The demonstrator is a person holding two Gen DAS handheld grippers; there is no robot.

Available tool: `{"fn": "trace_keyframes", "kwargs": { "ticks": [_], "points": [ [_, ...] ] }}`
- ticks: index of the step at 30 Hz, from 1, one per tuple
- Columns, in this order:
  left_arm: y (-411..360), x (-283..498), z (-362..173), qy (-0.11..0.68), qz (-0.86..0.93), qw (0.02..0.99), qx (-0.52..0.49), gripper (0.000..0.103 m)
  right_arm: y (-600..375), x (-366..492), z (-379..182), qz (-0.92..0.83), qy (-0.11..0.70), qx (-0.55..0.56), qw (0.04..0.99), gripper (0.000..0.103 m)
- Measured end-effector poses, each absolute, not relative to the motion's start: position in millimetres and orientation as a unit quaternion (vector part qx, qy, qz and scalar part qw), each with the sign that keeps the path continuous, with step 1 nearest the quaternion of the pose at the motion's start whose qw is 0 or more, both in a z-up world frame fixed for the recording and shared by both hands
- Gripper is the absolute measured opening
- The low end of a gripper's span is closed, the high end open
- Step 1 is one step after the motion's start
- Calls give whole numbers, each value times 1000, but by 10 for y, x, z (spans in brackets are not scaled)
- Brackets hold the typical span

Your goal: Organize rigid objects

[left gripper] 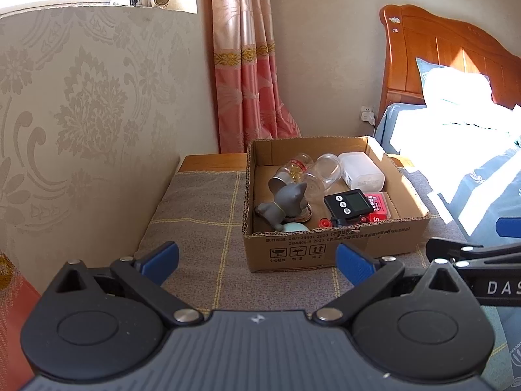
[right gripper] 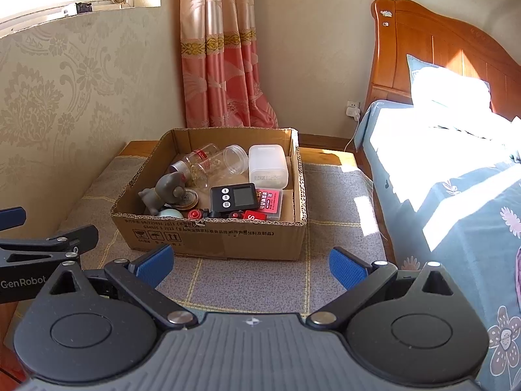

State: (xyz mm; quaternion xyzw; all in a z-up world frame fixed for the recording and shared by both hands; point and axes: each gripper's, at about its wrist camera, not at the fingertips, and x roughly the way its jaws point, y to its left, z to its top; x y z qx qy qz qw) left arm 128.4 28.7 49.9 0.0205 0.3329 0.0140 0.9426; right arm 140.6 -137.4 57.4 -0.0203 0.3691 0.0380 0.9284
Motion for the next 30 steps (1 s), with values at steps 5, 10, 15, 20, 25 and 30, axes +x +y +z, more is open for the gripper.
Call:
{"fn": "trace_keyframes", "kwargs": {
  "ticks": [5, 10, 15, 20, 25, 30],
  "points": [
    [278, 1280, 512, 331, 14, 943, 23, 102, -1382, 1405, 594, 35, 365, -19, 930, 103],
    [274, 1282, 519, 331, 16, 943, 23, 102, -1388, 1390, 608, 34, 362, -20, 931, 103],
    [270, 1285, 519, 331, 17, 943, 25, 102, -1409, 1395, 610, 32, 361, -18, 932, 103],
    [259, 1284, 520, 332, 17, 943, 27, 102, -1411, 1396, 608, 31, 360, -18, 932, 103],
    [243, 1280, 519, 332, 17, 943, 29, 102, -1410, 1394, 609, 30, 360, -19, 932, 103],
    [241, 1280, 518, 332, 17, 943, 29, 102, -1411, 1394, 607, 30, 360, -18, 932, 103]
  ]
}}
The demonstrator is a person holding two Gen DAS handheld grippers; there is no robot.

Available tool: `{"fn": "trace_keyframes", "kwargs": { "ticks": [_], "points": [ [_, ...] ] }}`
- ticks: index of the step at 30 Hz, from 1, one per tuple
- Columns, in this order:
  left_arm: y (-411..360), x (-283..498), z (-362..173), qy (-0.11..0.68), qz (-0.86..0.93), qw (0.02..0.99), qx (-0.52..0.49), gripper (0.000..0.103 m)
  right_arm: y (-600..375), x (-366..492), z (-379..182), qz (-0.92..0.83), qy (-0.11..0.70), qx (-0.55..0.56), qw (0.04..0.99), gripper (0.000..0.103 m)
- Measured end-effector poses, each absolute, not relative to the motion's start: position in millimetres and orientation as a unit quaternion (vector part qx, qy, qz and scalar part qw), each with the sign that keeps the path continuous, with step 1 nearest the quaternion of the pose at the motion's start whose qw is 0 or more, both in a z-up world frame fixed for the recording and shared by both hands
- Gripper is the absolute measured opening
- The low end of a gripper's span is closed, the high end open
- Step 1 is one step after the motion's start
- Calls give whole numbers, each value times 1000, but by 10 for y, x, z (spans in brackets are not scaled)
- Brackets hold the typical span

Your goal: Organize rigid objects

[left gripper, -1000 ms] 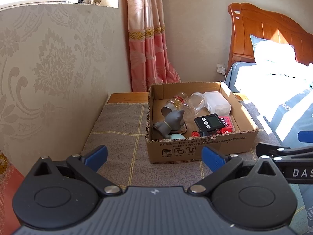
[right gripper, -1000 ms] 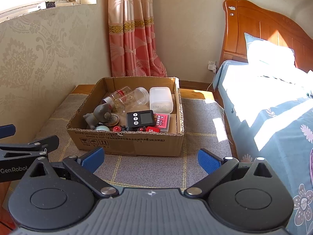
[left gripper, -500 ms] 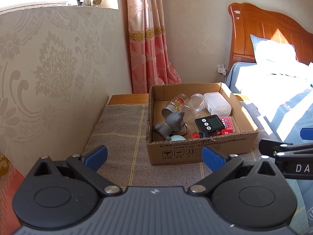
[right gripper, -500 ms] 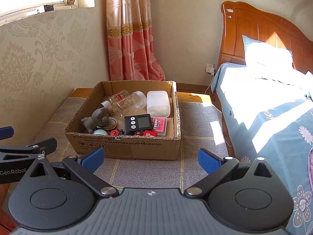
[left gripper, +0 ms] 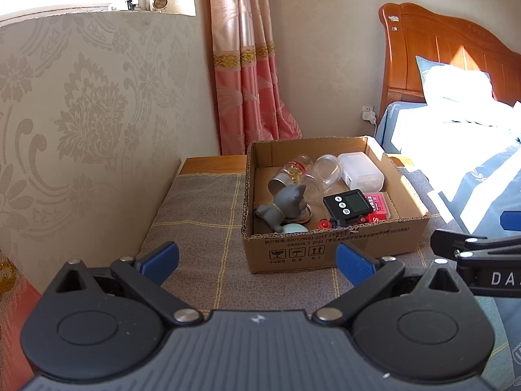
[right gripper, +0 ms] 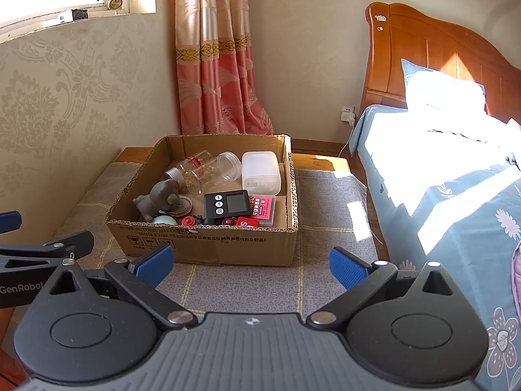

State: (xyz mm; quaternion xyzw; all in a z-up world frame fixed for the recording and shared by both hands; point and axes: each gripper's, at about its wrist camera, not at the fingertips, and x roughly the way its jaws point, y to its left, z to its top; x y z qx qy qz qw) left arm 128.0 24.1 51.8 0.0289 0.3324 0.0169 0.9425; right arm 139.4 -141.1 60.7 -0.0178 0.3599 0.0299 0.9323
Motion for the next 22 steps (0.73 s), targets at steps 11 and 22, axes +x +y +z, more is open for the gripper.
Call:
{"fn": "trace_keyframes", "kwargs": {
  "ticks": [11, 22],
  "points": [
    [232, 1264, 521, 333, 17, 942, 29, 102, -1410, 1388, 606, 30, 359, -18, 933, 103],
    [233, 1271, 523, 333, 17, 943, 28, 102, -1404, 1380, 608, 29, 359, -19, 933, 103]
  ]
}}
